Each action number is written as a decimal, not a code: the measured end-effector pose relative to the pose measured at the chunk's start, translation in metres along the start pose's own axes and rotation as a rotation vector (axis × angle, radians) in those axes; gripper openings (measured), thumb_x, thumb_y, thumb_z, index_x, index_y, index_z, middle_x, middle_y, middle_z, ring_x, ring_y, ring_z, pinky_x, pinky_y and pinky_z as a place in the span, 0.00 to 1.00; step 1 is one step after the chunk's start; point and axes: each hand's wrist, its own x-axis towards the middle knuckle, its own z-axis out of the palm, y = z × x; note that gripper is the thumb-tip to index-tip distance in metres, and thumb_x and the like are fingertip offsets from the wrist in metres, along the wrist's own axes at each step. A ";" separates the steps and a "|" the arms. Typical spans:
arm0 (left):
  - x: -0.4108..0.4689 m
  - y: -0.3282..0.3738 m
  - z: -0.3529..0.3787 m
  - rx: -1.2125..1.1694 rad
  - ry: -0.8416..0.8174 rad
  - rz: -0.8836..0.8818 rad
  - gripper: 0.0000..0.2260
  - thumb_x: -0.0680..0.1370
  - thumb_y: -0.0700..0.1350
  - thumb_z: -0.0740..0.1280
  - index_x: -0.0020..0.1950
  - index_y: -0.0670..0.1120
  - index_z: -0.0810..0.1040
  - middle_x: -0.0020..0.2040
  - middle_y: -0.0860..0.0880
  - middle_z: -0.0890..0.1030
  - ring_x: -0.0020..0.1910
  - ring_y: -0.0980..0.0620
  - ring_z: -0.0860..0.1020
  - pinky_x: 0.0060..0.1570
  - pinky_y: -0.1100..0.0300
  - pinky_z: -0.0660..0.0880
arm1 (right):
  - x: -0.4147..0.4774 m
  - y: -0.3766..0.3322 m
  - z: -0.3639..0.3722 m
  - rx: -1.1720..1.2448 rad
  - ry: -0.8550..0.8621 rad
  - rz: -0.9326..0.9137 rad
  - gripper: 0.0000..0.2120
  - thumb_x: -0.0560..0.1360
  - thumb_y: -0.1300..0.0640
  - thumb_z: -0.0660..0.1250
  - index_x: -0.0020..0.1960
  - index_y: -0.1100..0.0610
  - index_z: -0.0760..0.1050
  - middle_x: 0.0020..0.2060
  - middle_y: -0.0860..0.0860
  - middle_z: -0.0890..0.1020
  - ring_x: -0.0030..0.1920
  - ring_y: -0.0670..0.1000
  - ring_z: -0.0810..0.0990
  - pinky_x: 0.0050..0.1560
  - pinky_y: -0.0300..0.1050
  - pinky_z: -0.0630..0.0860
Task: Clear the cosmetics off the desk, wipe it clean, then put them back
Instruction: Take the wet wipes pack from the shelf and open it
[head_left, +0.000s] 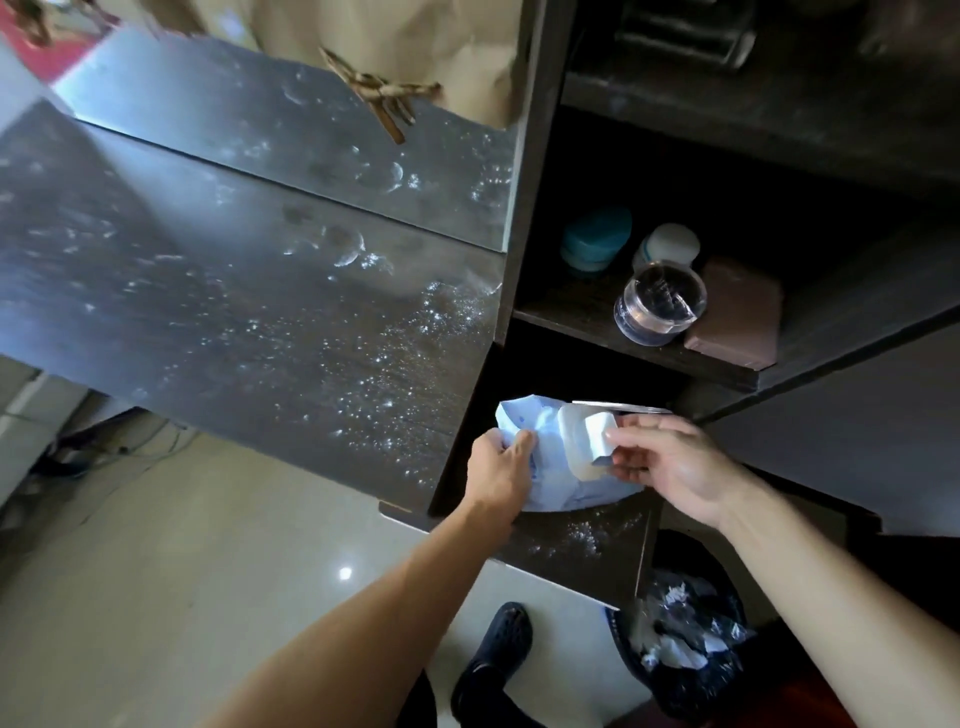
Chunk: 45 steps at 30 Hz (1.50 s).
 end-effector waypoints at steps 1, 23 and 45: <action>-0.009 0.006 -0.008 -0.015 0.003 0.020 0.13 0.73 0.47 0.64 0.31 0.47 0.64 0.29 0.50 0.66 0.31 0.52 0.65 0.33 0.58 0.64 | -0.007 -0.007 0.007 0.000 -0.028 -0.020 0.02 0.67 0.62 0.69 0.41 0.59 0.78 0.29 0.51 0.79 0.31 0.47 0.77 0.40 0.43 0.72; -0.046 -0.006 -0.182 0.406 0.440 0.260 0.06 0.73 0.40 0.68 0.48 0.45 0.76 0.48 0.49 0.74 0.48 0.49 0.74 0.44 0.61 0.66 | 0.037 -0.048 0.195 -1.282 -0.366 -0.204 0.27 0.73 0.70 0.52 0.58 0.47 0.80 0.56 0.51 0.80 0.51 0.49 0.78 0.55 0.42 0.75; -0.035 -0.003 -0.179 0.473 0.362 0.221 0.07 0.74 0.43 0.70 0.43 0.39 0.82 0.51 0.49 0.75 0.45 0.54 0.72 0.42 0.67 0.62 | 0.023 0.003 0.196 -1.612 -0.073 -0.580 0.11 0.77 0.51 0.60 0.48 0.51 0.80 0.45 0.51 0.74 0.52 0.53 0.74 0.38 0.43 0.65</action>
